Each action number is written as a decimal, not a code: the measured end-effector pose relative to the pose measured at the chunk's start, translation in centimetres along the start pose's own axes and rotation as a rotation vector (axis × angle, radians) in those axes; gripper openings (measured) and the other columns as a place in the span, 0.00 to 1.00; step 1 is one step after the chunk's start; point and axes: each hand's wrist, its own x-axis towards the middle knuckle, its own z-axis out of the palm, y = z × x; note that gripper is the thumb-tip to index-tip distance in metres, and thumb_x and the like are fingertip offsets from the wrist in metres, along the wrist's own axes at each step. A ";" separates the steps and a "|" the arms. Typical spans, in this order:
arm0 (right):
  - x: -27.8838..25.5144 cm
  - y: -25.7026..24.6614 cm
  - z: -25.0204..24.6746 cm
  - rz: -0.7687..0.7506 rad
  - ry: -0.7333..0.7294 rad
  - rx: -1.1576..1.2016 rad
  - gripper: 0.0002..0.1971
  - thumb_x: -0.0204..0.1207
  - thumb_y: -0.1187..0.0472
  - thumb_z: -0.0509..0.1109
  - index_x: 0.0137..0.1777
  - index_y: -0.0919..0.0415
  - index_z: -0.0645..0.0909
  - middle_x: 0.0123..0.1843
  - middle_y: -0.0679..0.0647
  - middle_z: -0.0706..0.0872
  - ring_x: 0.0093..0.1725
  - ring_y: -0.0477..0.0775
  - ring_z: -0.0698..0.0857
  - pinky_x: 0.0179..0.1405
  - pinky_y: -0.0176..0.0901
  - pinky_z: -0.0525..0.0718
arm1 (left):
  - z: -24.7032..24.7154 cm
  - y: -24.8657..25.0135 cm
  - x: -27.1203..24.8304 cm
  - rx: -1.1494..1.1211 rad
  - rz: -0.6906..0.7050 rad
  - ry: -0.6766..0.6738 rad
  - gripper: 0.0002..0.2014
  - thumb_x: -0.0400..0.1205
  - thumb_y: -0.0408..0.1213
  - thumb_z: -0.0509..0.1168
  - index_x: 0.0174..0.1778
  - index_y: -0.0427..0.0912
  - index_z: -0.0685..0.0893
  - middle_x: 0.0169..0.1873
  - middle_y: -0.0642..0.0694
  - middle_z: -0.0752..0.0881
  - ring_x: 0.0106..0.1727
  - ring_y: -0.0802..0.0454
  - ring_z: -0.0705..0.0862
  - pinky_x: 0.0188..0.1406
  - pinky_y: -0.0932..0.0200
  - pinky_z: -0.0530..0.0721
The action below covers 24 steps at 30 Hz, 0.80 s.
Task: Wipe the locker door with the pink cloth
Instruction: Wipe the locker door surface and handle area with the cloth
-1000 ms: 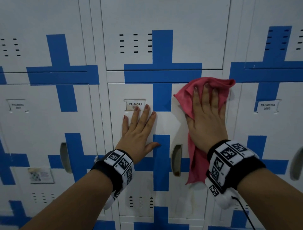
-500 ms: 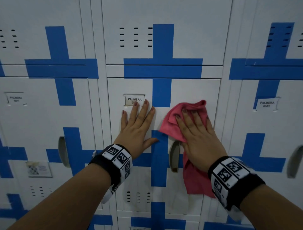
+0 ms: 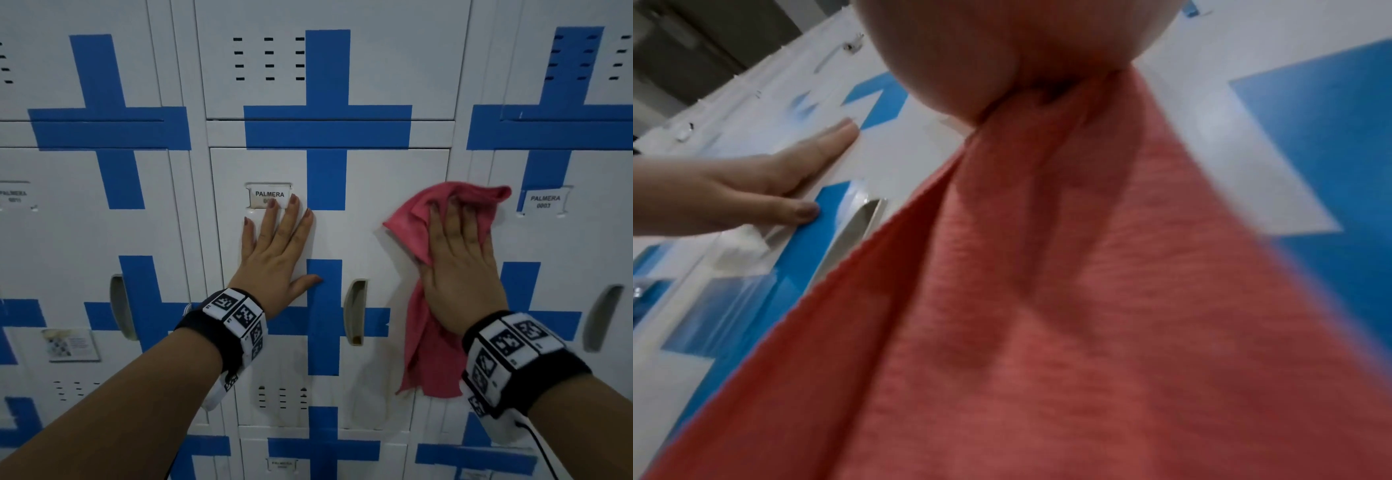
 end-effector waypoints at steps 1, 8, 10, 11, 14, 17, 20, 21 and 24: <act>0.7 -0.4 -0.2 -0.008 0.013 0.007 0.33 0.81 0.51 0.45 0.82 0.56 0.34 0.84 0.58 0.38 0.82 0.59 0.36 0.79 0.60 0.39 | 0.0 0.0 0.0 0.000 0.000 0.002 0.45 0.76 0.67 0.48 0.81 0.50 0.34 0.81 0.51 0.31 0.81 0.46 0.30 0.74 0.45 0.25; 1.3 -2.9 0.6 -0.147 0.023 -0.059 0.34 0.82 0.50 0.51 0.83 0.57 0.41 0.84 0.59 0.43 0.82 0.63 0.43 0.78 0.62 0.43 | 0.1 0.0 0.0 -0.005 0.001 0.012 0.45 0.76 0.67 0.49 0.82 0.50 0.35 0.80 0.51 0.30 0.81 0.46 0.31 0.74 0.45 0.25; 0.6 -3.1 1.2 -0.204 -0.006 -0.085 0.34 0.81 0.49 0.51 0.83 0.58 0.42 0.84 0.58 0.43 0.82 0.63 0.43 0.79 0.61 0.43 | 0.0 0.1 0.0 -0.001 0.002 0.015 0.45 0.76 0.67 0.48 0.82 0.50 0.35 0.80 0.51 0.30 0.81 0.46 0.31 0.74 0.45 0.26; 0.3 -3.1 1.4 -0.230 -0.021 -0.095 0.34 0.81 0.48 0.51 0.83 0.57 0.42 0.84 0.58 0.43 0.82 0.62 0.43 0.79 0.61 0.43 | 0.0 0.1 0.0 -0.002 0.002 0.016 0.45 0.76 0.67 0.48 0.82 0.50 0.35 0.81 0.51 0.31 0.81 0.45 0.31 0.74 0.44 0.26; -1.0 -3.3 2.3 -0.284 -0.067 -0.098 0.34 0.81 0.47 0.50 0.83 0.57 0.44 0.84 0.58 0.45 0.83 0.62 0.43 0.78 0.61 0.45 | 0.0 0.1 0.0 -0.004 0.001 0.011 0.45 0.76 0.67 0.48 0.82 0.49 0.36 0.81 0.51 0.31 0.81 0.45 0.31 0.74 0.44 0.27; -2.7 -3.1 3.2 -0.336 -0.096 -0.090 0.35 0.79 0.51 0.55 0.83 0.57 0.46 0.84 0.57 0.48 0.83 0.60 0.43 0.78 0.61 0.47 | 0.0 0.1 0.0 -0.002 0.001 0.008 0.45 0.76 0.67 0.49 0.81 0.50 0.34 0.80 0.51 0.29 0.81 0.46 0.30 0.74 0.45 0.24; -4.4 -2.5 3.9 -0.334 -0.127 -0.082 0.38 0.74 0.55 0.60 0.83 0.57 0.49 0.84 0.57 0.50 0.83 0.59 0.44 0.78 0.60 0.48 | 0.1 0.1 0.1 -0.003 -0.001 0.004 0.45 0.76 0.67 0.49 0.81 0.50 0.34 0.80 0.52 0.29 0.81 0.46 0.30 0.74 0.45 0.24; -4.9 -2.3 4.0 -0.320 -0.140 -0.081 0.39 0.73 0.55 0.60 0.83 0.57 0.49 0.84 0.57 0.50 0.83 0.60 0.44 0.78 0.60 0.48 | 0.1 0.0 0.1 -0.004 -0.002 0.004 0.45 0.76 0.67 0.48 0.81 0.51 0.33 0.80 0.52 0.29 0.81 0.46 0.30 0.74 0.44 0.25; -5.9 -1.7 4.0 -0.266 -0.166 -0.061 0.37 0.74 0.55 0.55 0.83 0.57 0.47 0.84 0.58 0.48 0.83 0.61 0.43 0.78 0.61 0.49 | 0.0 0.1 0.0 -0.006 -0.005 -0.005 0.45 0.76 0.67 0.48 0.81 0.51 0.33 0.80 0.52 0.30 0.81 0.46 0.30 0.75 0.39 0.30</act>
